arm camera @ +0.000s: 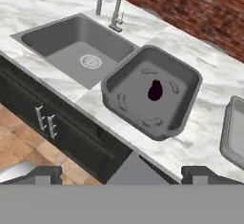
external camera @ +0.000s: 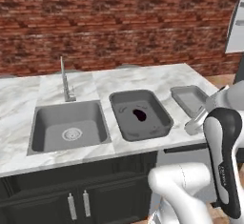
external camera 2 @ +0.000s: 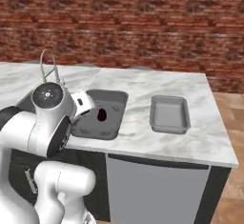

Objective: Place one eggplant and one fish in each tupperware on the nearby counter, to pack two identical lunches.

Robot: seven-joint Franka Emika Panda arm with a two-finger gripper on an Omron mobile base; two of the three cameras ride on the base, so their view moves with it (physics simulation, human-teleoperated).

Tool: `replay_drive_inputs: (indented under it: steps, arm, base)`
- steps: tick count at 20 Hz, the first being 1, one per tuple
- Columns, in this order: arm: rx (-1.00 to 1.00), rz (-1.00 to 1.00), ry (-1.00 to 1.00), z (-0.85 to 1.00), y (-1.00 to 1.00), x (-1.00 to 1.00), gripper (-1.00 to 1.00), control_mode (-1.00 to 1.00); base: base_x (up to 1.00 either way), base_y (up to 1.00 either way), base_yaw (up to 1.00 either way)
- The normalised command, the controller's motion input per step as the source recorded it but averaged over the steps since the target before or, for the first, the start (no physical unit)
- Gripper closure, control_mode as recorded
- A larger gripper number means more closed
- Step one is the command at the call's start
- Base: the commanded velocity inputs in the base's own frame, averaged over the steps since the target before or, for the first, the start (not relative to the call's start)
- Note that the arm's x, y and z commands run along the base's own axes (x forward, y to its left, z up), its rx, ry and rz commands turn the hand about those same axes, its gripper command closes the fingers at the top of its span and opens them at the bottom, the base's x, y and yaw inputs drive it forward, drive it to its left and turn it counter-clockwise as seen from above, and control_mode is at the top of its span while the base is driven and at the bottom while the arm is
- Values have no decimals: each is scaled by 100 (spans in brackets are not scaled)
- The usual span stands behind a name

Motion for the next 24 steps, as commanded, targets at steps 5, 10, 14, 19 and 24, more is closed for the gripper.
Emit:
replay_drive_inputs:
  steps: [5,10,14,19,24]
  arm:
    - [0,0,0,0,0,0,-100,100]
    - [0,0,0,0,0,0,-100,100]
    - [0,0,0,0,0,0,-100,100]
    - [0,0,0,0,0,0,-100,100]
    - [0,0,0,0,0,0,-100,100]
  base:
    - [-88,-99,-29]
    - [5,-100,-43]
    - [52,-100,-41]
    - [71,-100,-35]
    - [93,-100,-28]
